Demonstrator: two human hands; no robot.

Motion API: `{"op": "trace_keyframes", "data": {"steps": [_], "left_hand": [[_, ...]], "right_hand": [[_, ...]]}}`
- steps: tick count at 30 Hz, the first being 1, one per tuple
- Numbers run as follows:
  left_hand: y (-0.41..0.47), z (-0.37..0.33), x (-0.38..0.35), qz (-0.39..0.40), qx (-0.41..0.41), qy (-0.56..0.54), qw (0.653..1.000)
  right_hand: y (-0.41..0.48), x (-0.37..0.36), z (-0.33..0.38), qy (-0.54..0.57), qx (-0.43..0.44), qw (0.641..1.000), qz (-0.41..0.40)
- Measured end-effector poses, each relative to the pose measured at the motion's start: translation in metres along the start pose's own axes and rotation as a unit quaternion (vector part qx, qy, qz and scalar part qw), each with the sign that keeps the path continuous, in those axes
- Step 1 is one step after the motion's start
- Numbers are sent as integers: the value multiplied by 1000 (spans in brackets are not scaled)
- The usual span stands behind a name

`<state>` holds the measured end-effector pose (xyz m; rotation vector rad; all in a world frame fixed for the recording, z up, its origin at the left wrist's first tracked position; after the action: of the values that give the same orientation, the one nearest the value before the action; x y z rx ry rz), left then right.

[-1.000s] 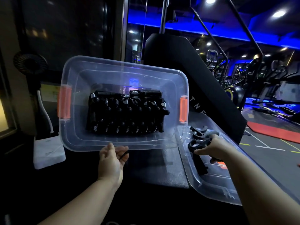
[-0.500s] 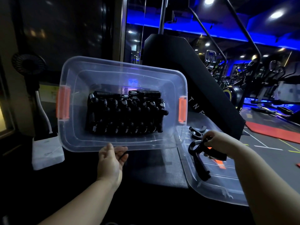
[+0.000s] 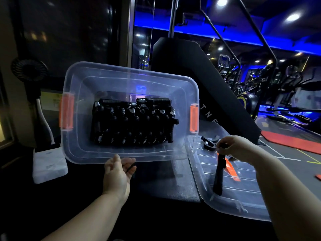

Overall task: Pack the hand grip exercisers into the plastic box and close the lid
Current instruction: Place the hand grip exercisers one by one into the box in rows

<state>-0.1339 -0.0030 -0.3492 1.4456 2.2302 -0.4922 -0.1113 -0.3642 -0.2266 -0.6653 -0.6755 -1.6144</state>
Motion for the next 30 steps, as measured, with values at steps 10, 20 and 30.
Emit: {"op": "trace_keyframes", "data": {"steps": [10,20,30], "left_hand": [[1,0,1,-1,0,-2,1000],[5,4,3,6,0,-3,1000],[6,5,2,8,0,-5,1000]], "right_hand": [[-11,10,32,-113,84,987,-77],[-35,12,71,-113,194,963,-147],[-45,-43,84,-111,217,964,-106]]}}
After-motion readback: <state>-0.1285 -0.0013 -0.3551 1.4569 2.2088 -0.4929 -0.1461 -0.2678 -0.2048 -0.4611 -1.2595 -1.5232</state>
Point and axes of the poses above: each hand's wrist, its own y-axis towards the middle knuckle, its own x-axis out of the back of the hand, z = x × y, the point moved 7 cm from there along y, towards the middle knuckle, and after that the axes turned 8 degrees about y, right-handed, at the moved point
